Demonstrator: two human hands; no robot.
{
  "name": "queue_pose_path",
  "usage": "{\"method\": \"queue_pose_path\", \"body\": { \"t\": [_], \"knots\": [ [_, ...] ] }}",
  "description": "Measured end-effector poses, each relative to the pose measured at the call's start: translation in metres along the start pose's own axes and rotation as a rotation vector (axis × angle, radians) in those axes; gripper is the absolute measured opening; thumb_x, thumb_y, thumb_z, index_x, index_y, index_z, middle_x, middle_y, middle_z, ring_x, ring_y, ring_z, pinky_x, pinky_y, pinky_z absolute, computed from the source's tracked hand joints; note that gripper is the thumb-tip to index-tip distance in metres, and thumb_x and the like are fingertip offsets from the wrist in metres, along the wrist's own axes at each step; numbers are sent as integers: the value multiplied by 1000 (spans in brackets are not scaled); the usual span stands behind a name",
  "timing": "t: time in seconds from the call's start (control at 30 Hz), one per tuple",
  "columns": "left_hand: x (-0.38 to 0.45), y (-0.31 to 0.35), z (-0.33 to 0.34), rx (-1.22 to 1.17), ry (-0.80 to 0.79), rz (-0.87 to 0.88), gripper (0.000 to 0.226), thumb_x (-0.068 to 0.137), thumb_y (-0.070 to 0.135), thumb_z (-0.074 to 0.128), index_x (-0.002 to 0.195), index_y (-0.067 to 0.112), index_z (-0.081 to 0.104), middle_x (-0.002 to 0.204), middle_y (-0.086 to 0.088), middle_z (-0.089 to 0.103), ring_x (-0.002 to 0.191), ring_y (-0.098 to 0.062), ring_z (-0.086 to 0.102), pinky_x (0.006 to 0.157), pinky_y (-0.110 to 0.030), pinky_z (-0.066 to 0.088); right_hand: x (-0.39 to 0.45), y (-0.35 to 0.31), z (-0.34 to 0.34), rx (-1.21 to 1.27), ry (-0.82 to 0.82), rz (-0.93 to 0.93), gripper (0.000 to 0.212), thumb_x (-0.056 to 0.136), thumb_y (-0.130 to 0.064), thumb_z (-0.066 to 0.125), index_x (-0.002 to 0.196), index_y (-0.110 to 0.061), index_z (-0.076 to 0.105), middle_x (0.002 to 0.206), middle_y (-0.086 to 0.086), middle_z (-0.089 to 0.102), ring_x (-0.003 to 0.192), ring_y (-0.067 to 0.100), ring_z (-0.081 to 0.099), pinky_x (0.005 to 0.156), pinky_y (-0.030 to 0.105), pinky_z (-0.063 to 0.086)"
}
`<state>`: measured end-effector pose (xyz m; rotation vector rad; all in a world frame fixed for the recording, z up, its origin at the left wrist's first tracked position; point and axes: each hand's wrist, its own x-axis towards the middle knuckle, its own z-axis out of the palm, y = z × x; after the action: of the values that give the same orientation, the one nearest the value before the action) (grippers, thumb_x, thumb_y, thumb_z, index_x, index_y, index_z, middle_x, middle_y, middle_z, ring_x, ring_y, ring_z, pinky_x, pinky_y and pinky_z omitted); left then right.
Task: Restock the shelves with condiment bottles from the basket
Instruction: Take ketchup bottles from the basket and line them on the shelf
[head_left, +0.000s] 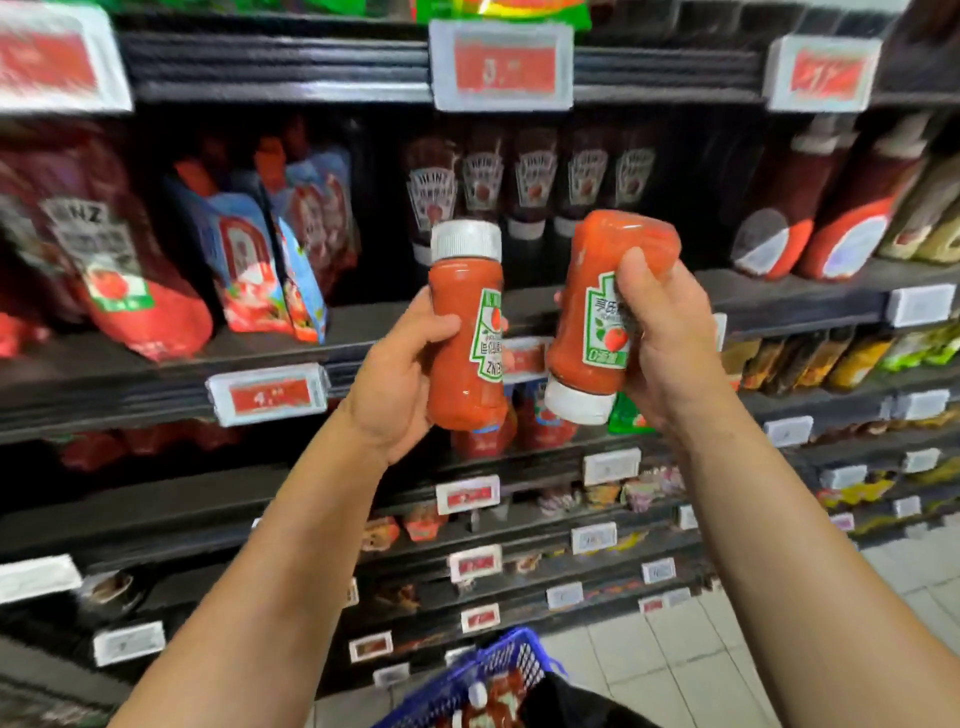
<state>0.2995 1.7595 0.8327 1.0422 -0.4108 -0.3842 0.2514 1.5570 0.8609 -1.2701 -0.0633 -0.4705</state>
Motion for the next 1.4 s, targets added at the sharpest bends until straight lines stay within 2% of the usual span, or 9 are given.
{"method": "queue_pose_path", "body": {
  "t": [0.27, 0.37, 0.57, 0.67, 0.77, 0.93, 1.0, 1.17, 1.4],
  "knots": [
    [58, 27, 16, 325, 168, 177, 40, 80, 33, 74, 114, 21, 56, 103, -19, 64, 96, -39, 65, 79, -57, 57, 106, -2, -22, -100, -142, -41, 42, 89, -32, 73, 114, -1, 60, 112, 30, 69, 101, 43, 71, 79, 56, 61],
    [75, 31, 17, 434, 281, 245, 51, 74, 39, 76, 119, 24, 56, 109, -13, 68, 97, -26, 70, 76, -42, 60, 130, 7, -27, -113, -162, -36, 33, 82, -33, 77, 105, -12, 68, 101, 13, 76, 96, 32, 74, 78, 46, 61],
    [89, 24, -5, 864, 444, 357, 77, 76, 50, 75, 143, 30, 44, 116, 16, 69, 110, -2, 65, 96, -30, 53, 148, 31, -31, -154, -75, -48, 62, 67, -48, 82, 116, -15, 63, 97, -4, 78, 92, 17, 76, 72, 28, 60],
    [88, 20, -11, 956, 473, 405, 90, 74, 51, 78, 150, 29, 35, 111, 43, 58, 110, 15, 57, 88, -3, 43, 153, 37, -33, -240, -57, -46, 79, 65, -56, 80, 128, -14, 59, 102, -8, 77, 97, 12, 74, 79, 30, 62],
    [88, 18, -14, 976, 484, 430, 95, 72, 53, 80, 151, 28, 34, 108, 53, 52, 109, 23, 52, 84, 4, 39, 150, 36, -38, -371, -66, -86, 81, 69, -54, 78, 137, -18, 54, 112, -6, 75, 103, 9, 72, 88, 32, 60],
    [82, 24, -14, 926, 469, 414, 90, 69, 51, 83, 146, 26, 42, 111, 43, 59, 111, 15, 57, 86, -3, 45, 106, 30, -45, -432, 128, -445, 52, 83, -38, 81, 126, -24, 55, 111, -6, 67, 104, 10, 67, 90, 29, 56],
    [81, 25, -11, 817, 474, 396, 76, 70, 45, 85, 135, 26, 51, 112, 26, 68, 109, 3, 65, 88, -17, 54, 80, 35, -31, -454, 53, -525, 37, 85, -31, 79, 115, -29, 58, 103, -5, 64, 94, 11, 66, 82, 29, 55],
    [73, 33, 7, 310, 476, 201, 65, 69, 38, 89, 119, 8, 59, 100, -7, 78, 92, -22, 76, 65, -35, 61, 52, 48, 17, -645, -422, -272, 75, 72, -51, 82, 135, -47, 41, 128, -18, 56, 119, 3, 57, 92, 25, 52],
    [60, 45, 1, -13, 424, 88, 47, 84, 39, 76, 117, 7, 65, 109, -17, 75, 100, -36, 73, 74, -43, 61, 74, 25, 26, -364, -439, -178, 49, 77, -28, 82, 115, -39, 54, 111, -8, 71, 95, 16, 74, 73, 35, 61]
  ]
}}
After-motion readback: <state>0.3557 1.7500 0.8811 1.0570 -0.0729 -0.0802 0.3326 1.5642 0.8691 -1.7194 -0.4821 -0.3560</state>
